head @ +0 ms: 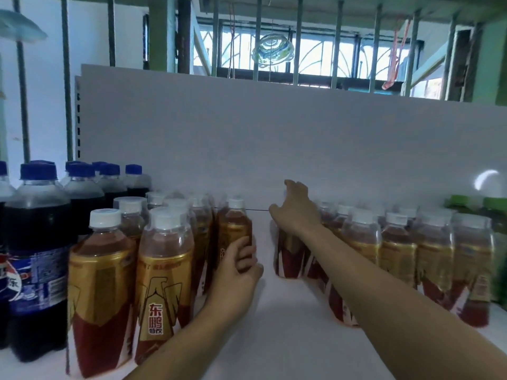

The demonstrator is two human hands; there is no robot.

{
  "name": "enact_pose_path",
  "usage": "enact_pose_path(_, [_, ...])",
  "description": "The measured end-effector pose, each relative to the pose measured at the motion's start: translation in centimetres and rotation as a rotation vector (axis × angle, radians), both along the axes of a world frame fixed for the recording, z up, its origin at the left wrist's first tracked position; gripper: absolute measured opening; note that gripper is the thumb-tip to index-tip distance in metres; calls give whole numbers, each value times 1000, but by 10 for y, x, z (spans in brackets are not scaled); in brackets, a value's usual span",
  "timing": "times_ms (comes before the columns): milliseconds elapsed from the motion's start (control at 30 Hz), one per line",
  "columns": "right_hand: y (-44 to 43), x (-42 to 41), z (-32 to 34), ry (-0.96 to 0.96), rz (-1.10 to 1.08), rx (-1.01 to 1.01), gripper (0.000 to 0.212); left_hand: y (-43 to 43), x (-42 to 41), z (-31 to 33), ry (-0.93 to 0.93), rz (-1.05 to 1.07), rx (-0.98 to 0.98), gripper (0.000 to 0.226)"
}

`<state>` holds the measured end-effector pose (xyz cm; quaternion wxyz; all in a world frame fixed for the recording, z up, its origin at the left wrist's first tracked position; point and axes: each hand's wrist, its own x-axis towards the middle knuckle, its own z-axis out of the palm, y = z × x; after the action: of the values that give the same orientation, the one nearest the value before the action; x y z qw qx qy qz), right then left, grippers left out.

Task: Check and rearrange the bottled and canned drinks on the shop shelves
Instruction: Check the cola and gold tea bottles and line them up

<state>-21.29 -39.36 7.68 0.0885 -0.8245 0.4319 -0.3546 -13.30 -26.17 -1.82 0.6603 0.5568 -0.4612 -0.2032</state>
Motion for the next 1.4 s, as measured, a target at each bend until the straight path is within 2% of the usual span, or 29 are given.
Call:
enact_pose_path(67, [-6,-1,2,148,-76,45,73,-2,2,-1,23,-20,28,49])
enact_pose_path(133, [-7,-3,4,229,-112,26,63,-2,2,-1,28,-25,46,53])
enact_pose_path(200, [-6,-7,7,257,-135,-30,53,-2,2,0,21,-29,59,56])
enact_pose_path(333, [4,-16,11,274,-100,-95,62,-1,1,1,-17,-46,91,60])
enact_pose_path(733, [53,-56,-15,-261,99,-206,47,6,-11,-2,-157,-174,207,88])
enact_pose_path(867, [57,-60,-20,-423,193,-110,32,12,-16,-7,-187,-253,249,74])
enact_pose_path(1000, [59,-60,-29,-510,282,-48,36,12,-17,-7,-145,-296,215,68])
enact_pose_path(1100, [57,-57,-33,-606,419,233,53,11,-21,-9,-158,-293,219,77])
enact_pose_path(1167, [56,-58,-36,-651,557,412,46,9,-22,-10,-195,-287,225,84])
enact_pose_path(1267, [60,-58,-39,-681,588,400,34,8,-24,-11,-229,-284,223,84])
enact_pose_path(1400, [66,-58,-39,-828,527,332,20,9,-21,-17,-337,-290,309,102])
